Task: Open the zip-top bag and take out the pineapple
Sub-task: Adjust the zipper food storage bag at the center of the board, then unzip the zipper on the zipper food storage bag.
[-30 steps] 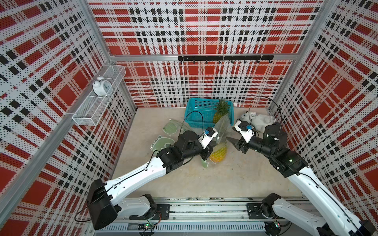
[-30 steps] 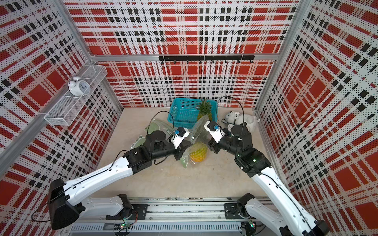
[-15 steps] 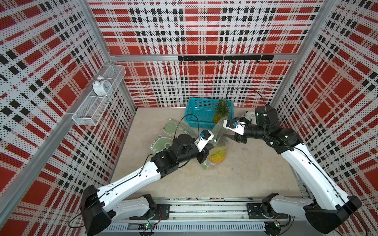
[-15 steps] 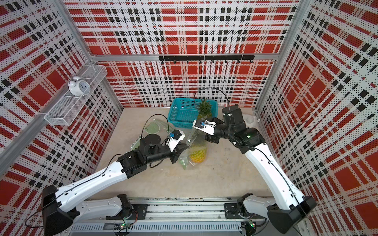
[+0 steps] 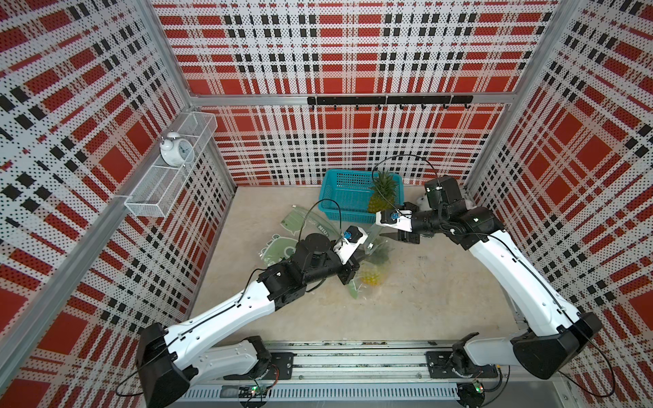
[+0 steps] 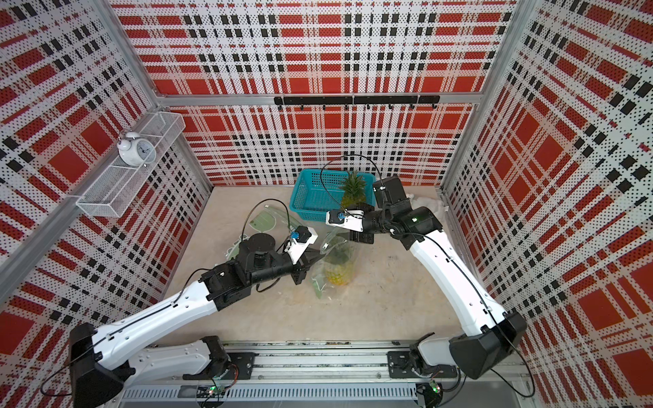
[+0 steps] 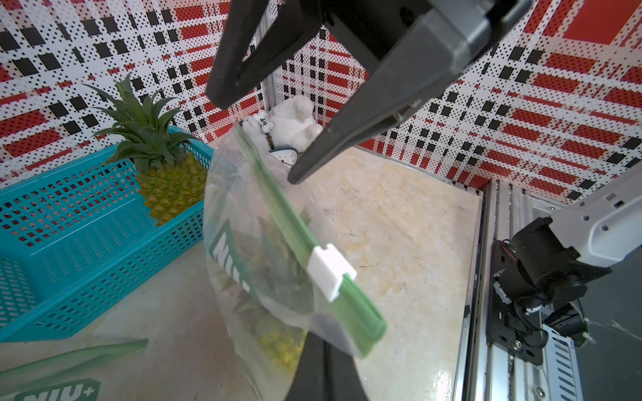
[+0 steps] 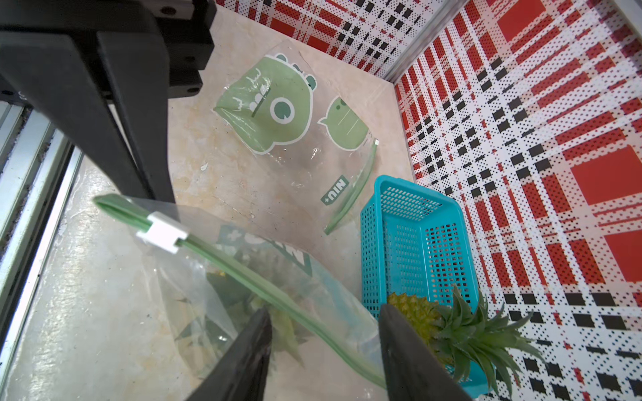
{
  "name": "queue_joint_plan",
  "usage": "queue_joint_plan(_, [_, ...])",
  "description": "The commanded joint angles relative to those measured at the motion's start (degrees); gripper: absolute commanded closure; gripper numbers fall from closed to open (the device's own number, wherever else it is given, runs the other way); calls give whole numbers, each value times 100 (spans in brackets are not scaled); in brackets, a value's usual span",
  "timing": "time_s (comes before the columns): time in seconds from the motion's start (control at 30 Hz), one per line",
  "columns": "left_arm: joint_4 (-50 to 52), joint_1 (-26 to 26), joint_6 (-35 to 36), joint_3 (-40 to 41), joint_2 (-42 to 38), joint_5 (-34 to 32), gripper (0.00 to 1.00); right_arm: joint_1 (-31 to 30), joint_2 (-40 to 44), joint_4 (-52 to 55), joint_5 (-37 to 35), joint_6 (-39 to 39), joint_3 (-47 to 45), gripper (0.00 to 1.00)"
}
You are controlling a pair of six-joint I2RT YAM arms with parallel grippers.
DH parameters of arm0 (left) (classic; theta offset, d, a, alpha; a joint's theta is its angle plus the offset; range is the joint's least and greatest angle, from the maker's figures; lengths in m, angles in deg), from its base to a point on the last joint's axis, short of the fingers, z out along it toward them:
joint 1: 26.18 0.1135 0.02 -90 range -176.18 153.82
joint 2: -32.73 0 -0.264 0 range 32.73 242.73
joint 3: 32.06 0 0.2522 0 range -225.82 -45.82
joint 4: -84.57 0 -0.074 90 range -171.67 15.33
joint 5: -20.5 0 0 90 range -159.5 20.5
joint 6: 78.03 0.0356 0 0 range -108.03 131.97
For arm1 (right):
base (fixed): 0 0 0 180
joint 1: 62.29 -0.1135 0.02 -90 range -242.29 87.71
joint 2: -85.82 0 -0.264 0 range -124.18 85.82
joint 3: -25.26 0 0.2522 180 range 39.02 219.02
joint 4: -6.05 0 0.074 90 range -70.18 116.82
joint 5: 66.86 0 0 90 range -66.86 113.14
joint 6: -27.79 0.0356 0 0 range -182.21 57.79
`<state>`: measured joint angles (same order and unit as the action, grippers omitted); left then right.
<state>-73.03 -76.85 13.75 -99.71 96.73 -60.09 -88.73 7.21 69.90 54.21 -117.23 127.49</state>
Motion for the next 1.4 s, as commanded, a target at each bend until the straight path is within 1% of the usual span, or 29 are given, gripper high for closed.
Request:
queue_joint_plan(0.0, [-47,-30,-24,92,-152,-186,100,12,-108,221,317,-130,136,53])
queue_joint_plan(0.1, [-55,-30,-45,135,-193,-254,100,-14,-167,300,468,-142,136,63])
queue_joint_plan(0.2, [-113,-30,-59,191,-254,-316,100,-106,-254,385,391,-183,168,63])
queue_joint_plan(0.33, [-159,-21,-73,260,-331,-404,100,-186,-365,520,392,-228,224,59])
queue_joint_plan(0.47, [-218,-13,-89,333,-396,-406,100,-248,-452,519,391,-222,239,62])
queue_joint_plan(0.5, [-230,-13,-84,337,-404,-408,100,-273,-470,506,374,-213,241,64])
queue_joint_plan(0.57, [-265,-4,-86,371,-432,-413,100,-313,-528,536,392,-205,275,76])
queue_joint_plan(0.63, [-317,13,-98,414,-453,-407,100,-341,-535,531,400,-203,270,93])
queue_joint_plan(0.67, [-356,29,-122,437,-467,-383,100,-347,-520,520,403,-210,252,100])
queue_joint_plan(0.7, [-399,55,-149,456,-481,-354,98,-361,-494,494,396,-206,222,100])
queue_joint_plan(0.73, [-450,87,-176,486,-502,-292,87,-370,-466,463,393,-208,187,100])
queue_joint_plan(0.8, [-574,172,-241,543,-549,-144,82,-362,-390,352,390,-150,107,100])
queue_joint_plan(0.87, [-713,246,-287,626,-596,-5,72,-367,-336,309,395,-122,65,100])
queue_joint_plan(0.93, [-880,335,-326,705,-648,136,67,-363,-314,318,391,-103,66,100])
queue_joint_plan(0.97, [-951,368,-342,731,-676,190,62,-363,-312,331,393,-99,70,100])
queue_joint_plan(1.0, [-1048,398,-346,765,-706,258,59,-364,-313,335,383,-105,76,100])
queue_joint_plan(1.07, [-1223,435,-375,820,-756,367,57,-375,-297,321,356,-94,66,100])
queue_joint_plan(1.3, [-1521,480,-388,861,-797,766,55,-372,-287,258,305,-67,74,100])
queue_joint_plan(1.37, [-1557,478,-409,862,-784,792,56,-371,-277,240,291,-60,75,100])
